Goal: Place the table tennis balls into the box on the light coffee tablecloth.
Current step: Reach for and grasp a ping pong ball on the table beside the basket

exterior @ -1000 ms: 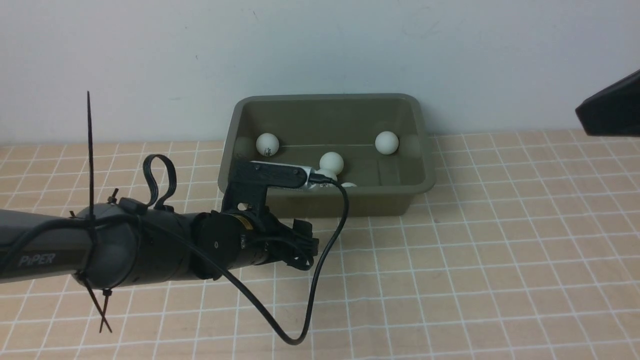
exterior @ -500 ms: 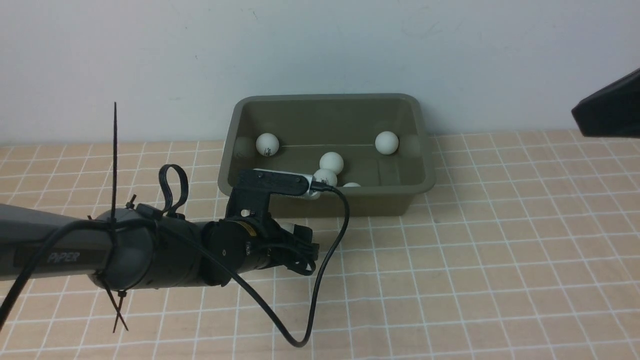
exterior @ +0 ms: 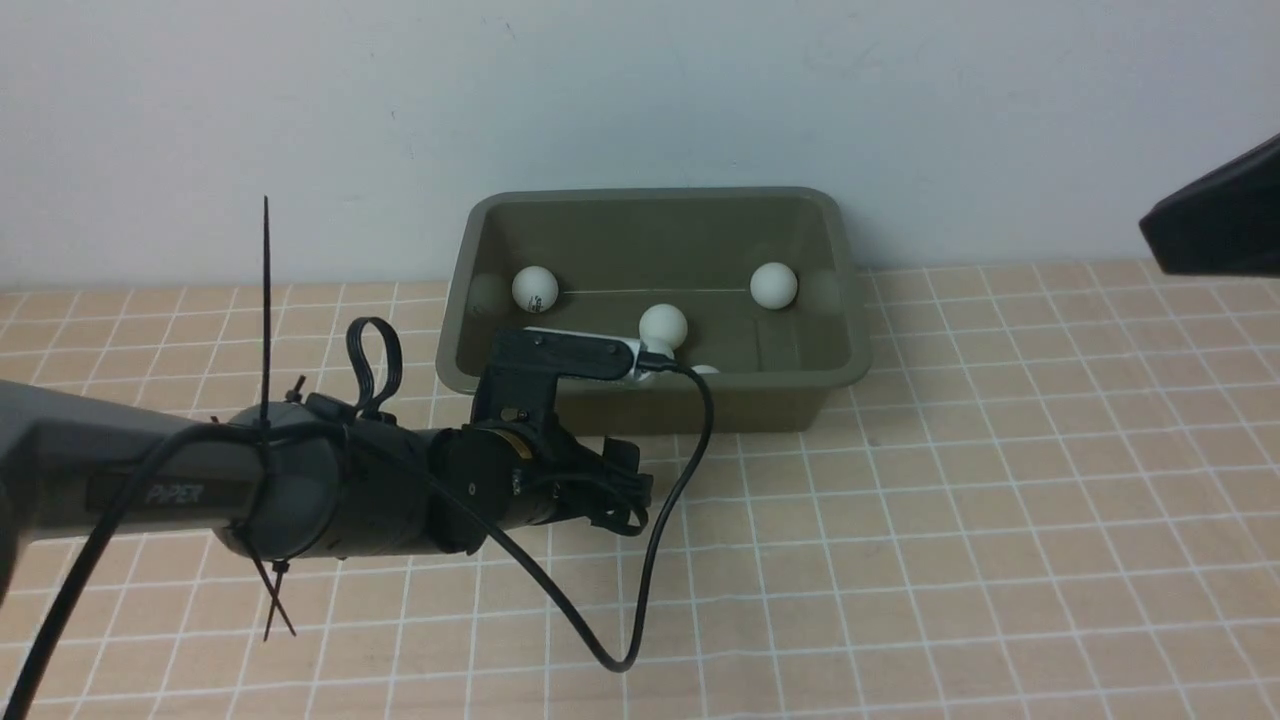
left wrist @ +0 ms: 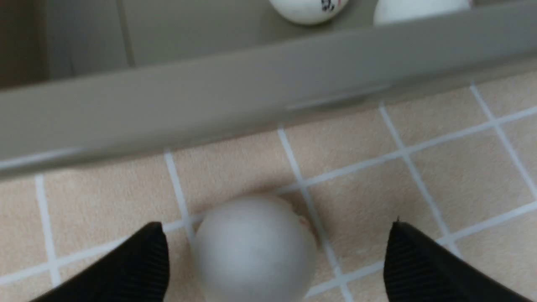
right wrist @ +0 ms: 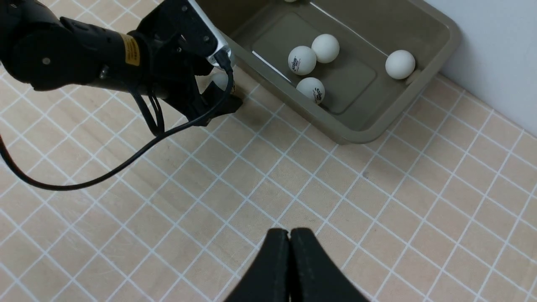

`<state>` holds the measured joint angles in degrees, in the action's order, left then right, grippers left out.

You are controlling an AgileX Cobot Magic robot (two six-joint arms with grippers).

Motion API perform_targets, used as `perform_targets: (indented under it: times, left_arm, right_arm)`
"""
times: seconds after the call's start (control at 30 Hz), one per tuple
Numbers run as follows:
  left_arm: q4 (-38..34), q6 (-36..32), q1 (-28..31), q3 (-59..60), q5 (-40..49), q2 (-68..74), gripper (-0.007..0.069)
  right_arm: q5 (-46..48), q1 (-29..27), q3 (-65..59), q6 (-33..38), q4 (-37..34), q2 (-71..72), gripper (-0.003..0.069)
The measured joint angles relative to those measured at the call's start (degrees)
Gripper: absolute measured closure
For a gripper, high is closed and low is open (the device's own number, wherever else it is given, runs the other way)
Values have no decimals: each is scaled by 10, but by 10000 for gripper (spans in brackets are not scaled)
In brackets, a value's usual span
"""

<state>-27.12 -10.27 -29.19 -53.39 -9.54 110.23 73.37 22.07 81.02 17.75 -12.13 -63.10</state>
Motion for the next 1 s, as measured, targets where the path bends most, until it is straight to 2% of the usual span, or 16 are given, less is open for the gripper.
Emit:
perform_targets:
  times: [0.2,0.4,0.77,1.0]
  left_arm:
    - [0,0,0,0,-1,17,82]
    - [0,0,0,-2,-15,25,308]
    - [0,0,0,-3,-12,25,309]
    - [0,0,0,-3,91,-25,309]
  right_arm:
    - [0,0,0,1,0,0,677]
    - [0,0,0,1,0,0,677]
    - [0,0,0,1,0,0,677]
    - [0,0,0,1,0,0,677]
